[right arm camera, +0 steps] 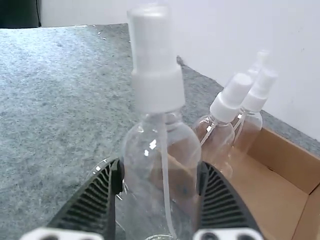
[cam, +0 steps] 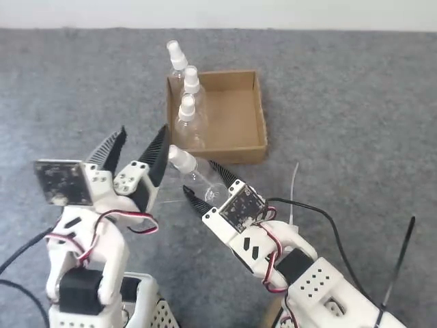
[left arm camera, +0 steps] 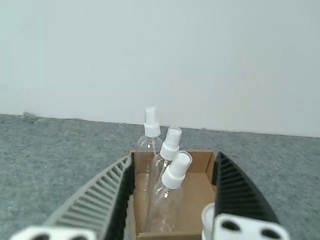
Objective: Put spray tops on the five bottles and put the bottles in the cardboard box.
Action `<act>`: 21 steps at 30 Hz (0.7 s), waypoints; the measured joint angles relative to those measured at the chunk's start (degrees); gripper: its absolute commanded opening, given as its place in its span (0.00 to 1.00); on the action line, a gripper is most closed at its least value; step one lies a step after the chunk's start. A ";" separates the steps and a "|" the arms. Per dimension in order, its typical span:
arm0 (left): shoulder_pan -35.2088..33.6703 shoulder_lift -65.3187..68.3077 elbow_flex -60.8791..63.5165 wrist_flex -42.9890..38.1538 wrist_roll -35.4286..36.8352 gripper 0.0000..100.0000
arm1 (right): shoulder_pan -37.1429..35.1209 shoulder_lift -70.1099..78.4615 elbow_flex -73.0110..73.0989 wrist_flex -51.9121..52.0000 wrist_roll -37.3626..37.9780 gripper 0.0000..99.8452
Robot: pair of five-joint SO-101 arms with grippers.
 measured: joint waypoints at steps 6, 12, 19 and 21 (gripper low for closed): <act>-6.24 0.00 -0.44 1.23 0.00 0.24 | -0.26 -0.09 0.88 0.00 0.00 0.05; -11.78 0.00 -0.09 3.69 2.20 0.24 | -0.26 -0.09 0.88 0.00 0.00 0.05; -12.04 0.18 8.88 0.62 3.60 0.24 | -0.26 -0.09 0.88 0.00 0.00 0.05; -11.16 0.35 11.69 -1.23 3.60 0.24 | -0.26 -0.09 0.88 0.00 0.00 0.05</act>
